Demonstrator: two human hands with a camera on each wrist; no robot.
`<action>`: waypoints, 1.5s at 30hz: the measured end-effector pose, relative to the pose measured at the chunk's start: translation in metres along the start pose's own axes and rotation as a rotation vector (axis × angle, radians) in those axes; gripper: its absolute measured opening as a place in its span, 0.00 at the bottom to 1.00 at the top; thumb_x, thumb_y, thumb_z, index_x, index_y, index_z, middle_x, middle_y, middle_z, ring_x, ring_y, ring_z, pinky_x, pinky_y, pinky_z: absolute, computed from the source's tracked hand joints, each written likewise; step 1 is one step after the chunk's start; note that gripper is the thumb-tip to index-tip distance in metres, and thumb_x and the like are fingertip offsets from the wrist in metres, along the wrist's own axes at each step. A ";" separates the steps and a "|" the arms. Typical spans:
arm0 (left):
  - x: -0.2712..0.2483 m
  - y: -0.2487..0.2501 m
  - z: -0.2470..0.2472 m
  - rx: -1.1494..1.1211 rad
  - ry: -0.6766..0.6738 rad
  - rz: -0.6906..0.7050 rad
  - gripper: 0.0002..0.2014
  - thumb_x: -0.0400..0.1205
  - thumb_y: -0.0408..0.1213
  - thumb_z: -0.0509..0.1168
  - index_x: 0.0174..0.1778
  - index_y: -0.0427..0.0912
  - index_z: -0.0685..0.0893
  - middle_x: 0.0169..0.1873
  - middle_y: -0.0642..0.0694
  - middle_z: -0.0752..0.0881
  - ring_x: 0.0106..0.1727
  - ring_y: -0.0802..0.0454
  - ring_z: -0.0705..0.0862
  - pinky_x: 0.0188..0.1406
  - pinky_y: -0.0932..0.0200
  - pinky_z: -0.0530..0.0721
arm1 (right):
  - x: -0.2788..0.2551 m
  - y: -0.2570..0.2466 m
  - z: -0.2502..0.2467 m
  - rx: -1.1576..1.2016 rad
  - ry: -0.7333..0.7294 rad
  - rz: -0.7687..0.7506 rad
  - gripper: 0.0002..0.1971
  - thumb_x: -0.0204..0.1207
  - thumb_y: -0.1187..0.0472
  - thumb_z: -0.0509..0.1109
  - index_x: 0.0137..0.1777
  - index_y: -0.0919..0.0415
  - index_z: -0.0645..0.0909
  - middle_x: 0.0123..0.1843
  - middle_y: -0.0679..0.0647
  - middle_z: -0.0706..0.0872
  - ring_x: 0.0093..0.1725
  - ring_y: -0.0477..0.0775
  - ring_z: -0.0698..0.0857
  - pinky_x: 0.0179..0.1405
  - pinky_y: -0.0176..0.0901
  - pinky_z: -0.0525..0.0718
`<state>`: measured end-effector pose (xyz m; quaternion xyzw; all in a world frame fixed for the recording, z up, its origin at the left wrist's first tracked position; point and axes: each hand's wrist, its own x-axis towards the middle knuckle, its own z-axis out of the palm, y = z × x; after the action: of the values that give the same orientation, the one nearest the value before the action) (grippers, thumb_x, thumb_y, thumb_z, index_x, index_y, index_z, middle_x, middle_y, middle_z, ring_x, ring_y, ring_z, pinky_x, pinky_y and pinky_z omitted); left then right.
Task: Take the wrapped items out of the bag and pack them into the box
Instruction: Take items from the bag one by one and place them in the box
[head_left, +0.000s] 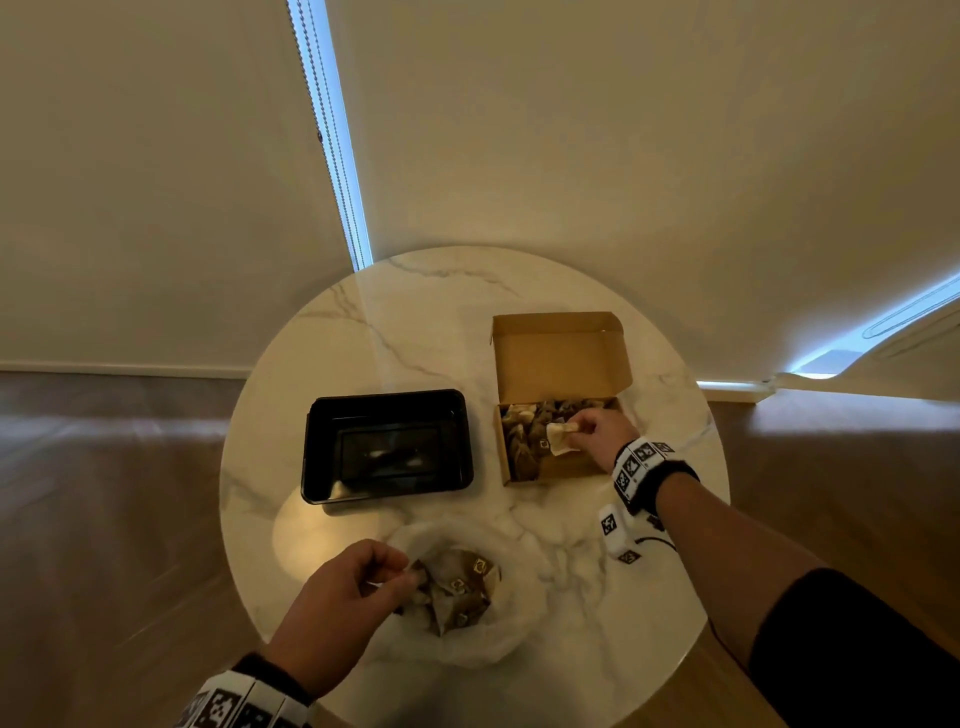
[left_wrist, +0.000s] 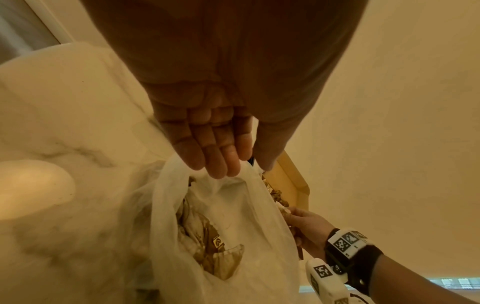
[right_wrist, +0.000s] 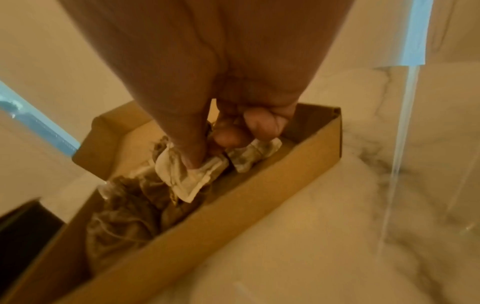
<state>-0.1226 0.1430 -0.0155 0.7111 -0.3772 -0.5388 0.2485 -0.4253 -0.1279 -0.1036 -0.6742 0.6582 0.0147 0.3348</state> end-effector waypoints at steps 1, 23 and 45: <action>0.000 -0.001 0.001 0.008 0.005 -0.004 0.08 0.82 0.45 0.76 0.53 0.49 0.88 0.45 0.48 0.94 0.44 0.54 0.93 0.45 0.60 0.86 | 0.003 0.001 0.002 -0.046 -0.005 0.002 0.08 0.79 0.53 0.76 0.56 0.51 0.88 0.55 0.52 0.88 0.55 0.57 0.86 0.53 0.47 0.82; 0.010 0.009 0.017 0.343 -0.124 0.061 0.07 0.86 0.45 0.70 0.58 0.53 0.87 0.52 0.59 0.87 0.51 0.61 0.86 0.59 0.59 0.87 | -0.075 -0.025 -0.004 -0.003 0.139 -0.071 0.06 0.82 0.54 0.71 0.56 0.51 0.83 0.51 0.51 0.90 0.52 0.59 0.88 0.54 0.49 0.85; 0.059 0.001 0.098 1.099 -0.399 0.473 0.18 0.85 0.38 0.69 0.72 0.50 0.84 0.71 0.43 0.81 0.67 0.38 0.84 0.69 0.42 0.84 | -0.229 -0.039 0.071 0.090 -0.149 -0.078 0.23 0.84 0.52 0.67 0.77 0.49 0.68 0.52 0.46 0.84 0.55 0.52 0.86 0.55 0.49 0.84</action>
<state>-0.2084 0.1001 -0.0785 0.5180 -0.7852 -0.3189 -0.1160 -0.3912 0.1025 -0.0364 -0.6807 0.6046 0.0219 0.4131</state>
